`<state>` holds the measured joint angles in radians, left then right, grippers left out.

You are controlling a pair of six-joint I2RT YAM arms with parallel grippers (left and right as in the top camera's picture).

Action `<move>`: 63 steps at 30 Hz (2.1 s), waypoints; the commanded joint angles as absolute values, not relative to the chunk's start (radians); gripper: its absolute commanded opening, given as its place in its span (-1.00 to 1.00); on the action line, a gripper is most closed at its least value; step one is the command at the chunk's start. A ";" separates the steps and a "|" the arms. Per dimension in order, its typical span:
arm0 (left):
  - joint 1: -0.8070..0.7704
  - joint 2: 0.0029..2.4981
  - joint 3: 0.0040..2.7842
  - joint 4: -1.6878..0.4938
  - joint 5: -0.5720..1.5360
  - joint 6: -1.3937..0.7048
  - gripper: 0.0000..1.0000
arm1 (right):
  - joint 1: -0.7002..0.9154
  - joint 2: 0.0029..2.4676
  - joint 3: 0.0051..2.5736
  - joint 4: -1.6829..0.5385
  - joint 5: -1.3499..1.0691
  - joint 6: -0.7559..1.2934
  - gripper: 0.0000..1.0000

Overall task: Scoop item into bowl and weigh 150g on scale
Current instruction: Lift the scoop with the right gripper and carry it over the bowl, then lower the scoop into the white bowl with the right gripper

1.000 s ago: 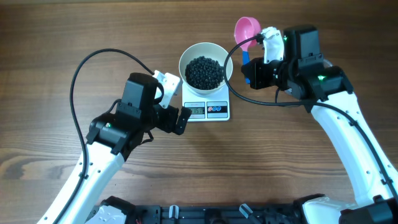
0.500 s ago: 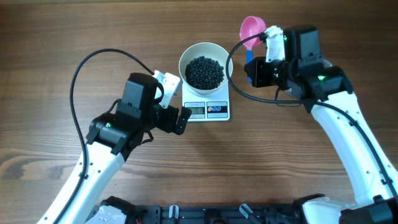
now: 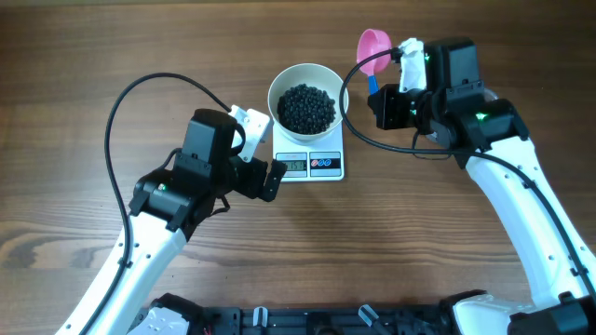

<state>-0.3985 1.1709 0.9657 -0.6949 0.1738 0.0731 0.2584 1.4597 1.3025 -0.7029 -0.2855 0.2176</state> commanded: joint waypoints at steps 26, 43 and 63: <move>-0.404 1.173 0.961 -0.692 0.189 0.074 1.00 | 0.261 1.431 1.324 -0.527 -0.210 0.234 -0.91; -0.404 1.173 0.961 -0.692 0.189 0.075 1.00 | 0.325 1.539 1.324 -0.403 -0.411 -0.101 -0.91; -0.404 1.173 0.961 -0.692 0.189 0.075 1.00 | 0.382 1.631 1.322 -0.338 -0.404 -0.105 -0.91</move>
